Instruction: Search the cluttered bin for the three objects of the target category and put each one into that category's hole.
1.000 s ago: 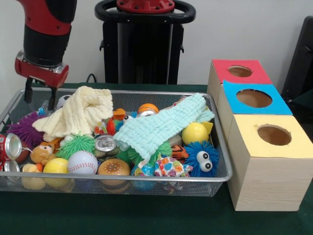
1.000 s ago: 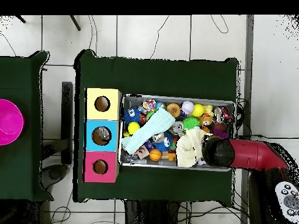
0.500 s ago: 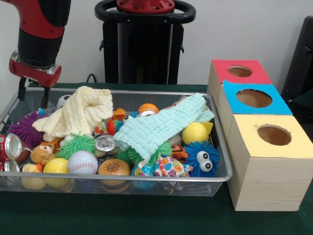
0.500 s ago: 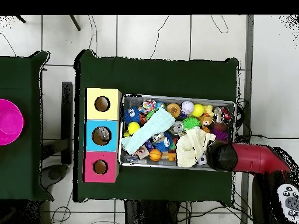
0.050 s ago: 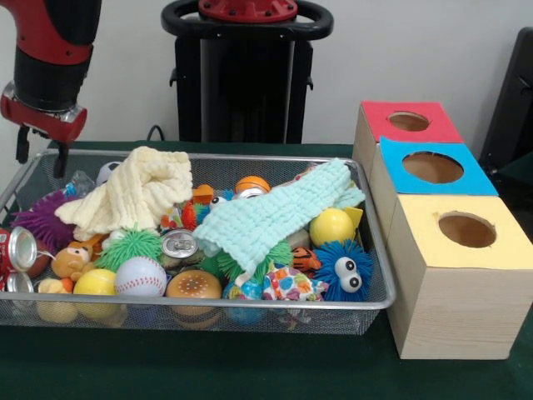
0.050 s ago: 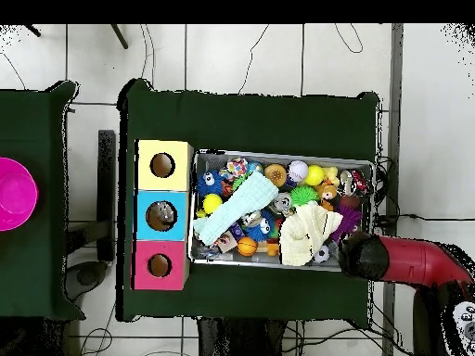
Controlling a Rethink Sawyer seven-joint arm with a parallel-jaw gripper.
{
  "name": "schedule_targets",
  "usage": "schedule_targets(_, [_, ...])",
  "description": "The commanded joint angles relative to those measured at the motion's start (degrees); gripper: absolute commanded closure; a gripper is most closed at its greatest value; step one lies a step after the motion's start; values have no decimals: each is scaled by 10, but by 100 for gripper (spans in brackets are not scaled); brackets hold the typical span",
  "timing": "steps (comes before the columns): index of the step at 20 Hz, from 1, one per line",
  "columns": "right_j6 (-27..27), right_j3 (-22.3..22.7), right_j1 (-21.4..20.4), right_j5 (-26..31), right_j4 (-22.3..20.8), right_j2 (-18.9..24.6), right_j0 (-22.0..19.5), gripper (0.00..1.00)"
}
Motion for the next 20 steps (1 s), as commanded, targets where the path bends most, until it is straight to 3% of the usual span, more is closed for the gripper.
schedule_targets(1, [-73,25,31,44,-11,30,-23,0])
schedule_targets(13, [-75,70,31,11,12,90,-70,0])
schedule_targets(20, [-65,82,12,-4,9,112,-70,0])
